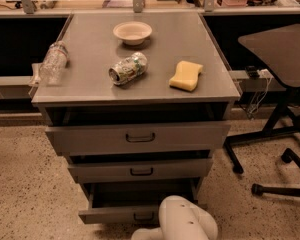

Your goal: Close bottom drawer

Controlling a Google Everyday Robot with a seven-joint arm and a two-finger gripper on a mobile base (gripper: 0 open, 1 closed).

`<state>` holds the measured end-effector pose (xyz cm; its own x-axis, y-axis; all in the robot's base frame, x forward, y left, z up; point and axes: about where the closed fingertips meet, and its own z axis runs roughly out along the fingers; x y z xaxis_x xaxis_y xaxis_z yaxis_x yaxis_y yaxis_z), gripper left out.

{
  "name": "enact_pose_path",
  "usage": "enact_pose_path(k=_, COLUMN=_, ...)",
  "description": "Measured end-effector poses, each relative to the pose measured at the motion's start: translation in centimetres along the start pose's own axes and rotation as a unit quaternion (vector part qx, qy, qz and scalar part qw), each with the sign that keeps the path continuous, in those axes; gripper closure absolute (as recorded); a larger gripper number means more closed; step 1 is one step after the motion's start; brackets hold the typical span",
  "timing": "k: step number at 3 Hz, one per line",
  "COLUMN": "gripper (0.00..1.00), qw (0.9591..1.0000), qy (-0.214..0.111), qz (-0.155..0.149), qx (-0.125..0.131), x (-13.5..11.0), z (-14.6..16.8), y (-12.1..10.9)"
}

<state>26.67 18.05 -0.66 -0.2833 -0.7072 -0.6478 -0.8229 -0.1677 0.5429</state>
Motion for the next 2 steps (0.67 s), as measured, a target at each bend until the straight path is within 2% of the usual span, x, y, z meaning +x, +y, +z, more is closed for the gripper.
enact_pose_path(k=1, gripper=0.0, qw=1.0, qy=0.0, qz=0.0, qx=0.0, x=0.0, z=0.0, y=0.0)
enact_pose_path(k=2, gripper=0.18, qw=0.9998, qy=-0.002, qz=-0.011, qx=0.014, x=-0.4, z=-1.9, y=1.0)
